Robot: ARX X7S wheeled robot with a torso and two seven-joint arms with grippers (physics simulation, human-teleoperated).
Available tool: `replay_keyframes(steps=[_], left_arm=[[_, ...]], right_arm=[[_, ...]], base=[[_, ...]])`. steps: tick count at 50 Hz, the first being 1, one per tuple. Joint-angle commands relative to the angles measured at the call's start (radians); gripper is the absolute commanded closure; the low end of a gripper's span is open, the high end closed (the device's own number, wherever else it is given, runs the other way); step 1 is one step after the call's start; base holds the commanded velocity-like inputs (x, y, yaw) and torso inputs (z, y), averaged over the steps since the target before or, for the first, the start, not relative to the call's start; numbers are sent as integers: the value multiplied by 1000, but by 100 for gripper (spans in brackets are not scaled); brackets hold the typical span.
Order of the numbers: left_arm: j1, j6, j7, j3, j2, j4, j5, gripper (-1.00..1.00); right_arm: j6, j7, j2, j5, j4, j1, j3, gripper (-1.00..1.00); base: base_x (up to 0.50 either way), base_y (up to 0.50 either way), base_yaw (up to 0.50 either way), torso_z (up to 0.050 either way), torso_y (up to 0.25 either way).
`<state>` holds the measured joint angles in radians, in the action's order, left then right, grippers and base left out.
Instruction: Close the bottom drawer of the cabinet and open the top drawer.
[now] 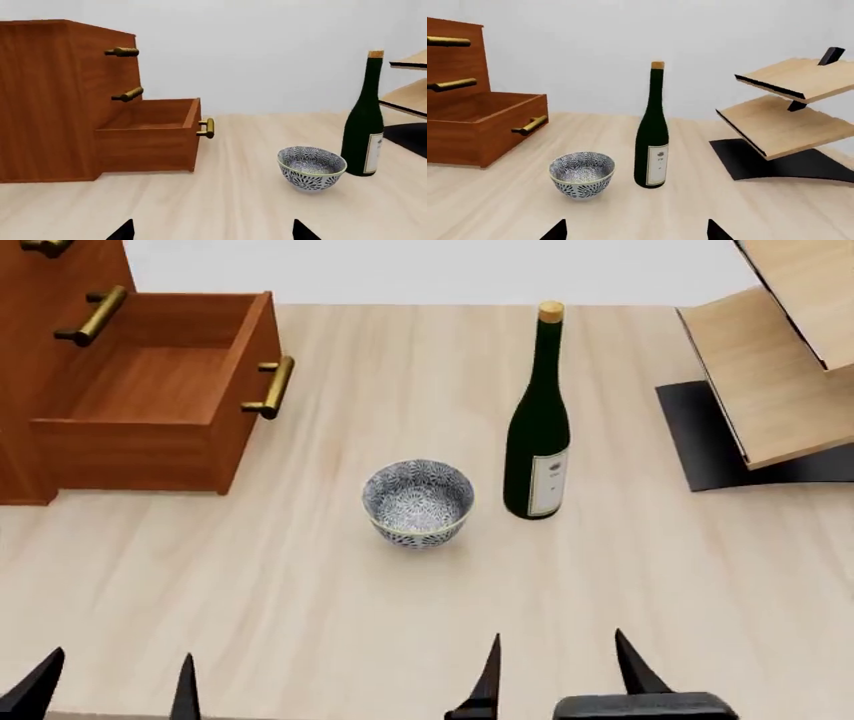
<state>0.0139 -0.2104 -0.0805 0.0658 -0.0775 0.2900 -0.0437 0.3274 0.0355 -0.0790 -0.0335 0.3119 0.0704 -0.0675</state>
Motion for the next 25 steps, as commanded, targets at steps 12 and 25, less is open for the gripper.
replay_keyframes(steps=[12, 25], left_arm=[[-249, -515, -32, 60, -26, 326, -27, -100], [-344, -525, -38, 61, -13, 261, -50, -100]], right_arm=[[403, 28, -36, -39, 207, 261, -4, -100], [281, 38, -20, -66, -9, 284, 21, -100]], base=[[0, 0, 0, 50, 0], [0, 0, 0, 50, 0]])
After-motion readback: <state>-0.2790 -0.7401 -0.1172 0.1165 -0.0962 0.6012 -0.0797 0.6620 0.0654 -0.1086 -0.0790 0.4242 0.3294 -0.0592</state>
